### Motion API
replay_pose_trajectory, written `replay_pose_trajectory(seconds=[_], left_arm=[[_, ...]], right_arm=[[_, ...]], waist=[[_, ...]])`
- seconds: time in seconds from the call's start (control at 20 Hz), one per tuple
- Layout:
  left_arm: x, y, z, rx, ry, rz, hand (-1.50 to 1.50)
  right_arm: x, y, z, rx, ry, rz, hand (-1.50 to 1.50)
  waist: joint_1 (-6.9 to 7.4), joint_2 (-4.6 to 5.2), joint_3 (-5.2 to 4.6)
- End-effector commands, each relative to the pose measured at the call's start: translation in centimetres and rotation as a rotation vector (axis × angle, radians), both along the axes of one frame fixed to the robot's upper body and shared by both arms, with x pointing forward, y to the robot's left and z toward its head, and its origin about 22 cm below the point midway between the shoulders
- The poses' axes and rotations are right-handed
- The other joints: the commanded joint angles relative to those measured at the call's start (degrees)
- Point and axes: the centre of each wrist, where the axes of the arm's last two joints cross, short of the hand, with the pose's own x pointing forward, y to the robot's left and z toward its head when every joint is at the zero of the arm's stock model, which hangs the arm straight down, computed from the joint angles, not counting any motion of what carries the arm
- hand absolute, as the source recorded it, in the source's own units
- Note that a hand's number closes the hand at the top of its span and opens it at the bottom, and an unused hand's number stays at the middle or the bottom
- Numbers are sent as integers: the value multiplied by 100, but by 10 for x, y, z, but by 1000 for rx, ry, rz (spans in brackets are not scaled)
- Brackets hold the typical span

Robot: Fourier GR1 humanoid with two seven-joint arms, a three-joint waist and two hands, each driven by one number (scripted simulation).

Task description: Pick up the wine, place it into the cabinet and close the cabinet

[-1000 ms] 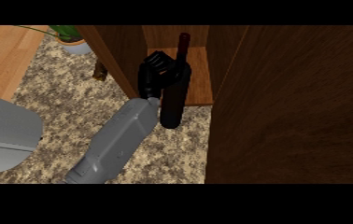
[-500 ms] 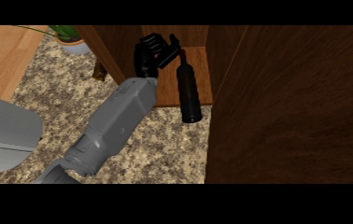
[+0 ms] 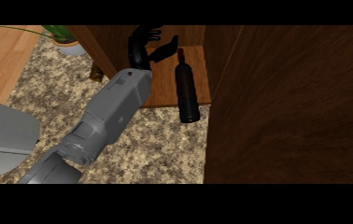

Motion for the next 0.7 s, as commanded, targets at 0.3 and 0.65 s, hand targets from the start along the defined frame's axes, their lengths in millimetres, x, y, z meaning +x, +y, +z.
replay_pose_trajectory(seconds=[0.3,0.65], left_arm=[[9,36,0,103,37,77,-150],[2,62,-21,148,37,93,-150]], right_arm=[[-24,-10,18,57,-56,56,-150],[-24,-4,9,60,-29,56,-150]], waist=[[-35,48,-5],[-16,41,-8]])
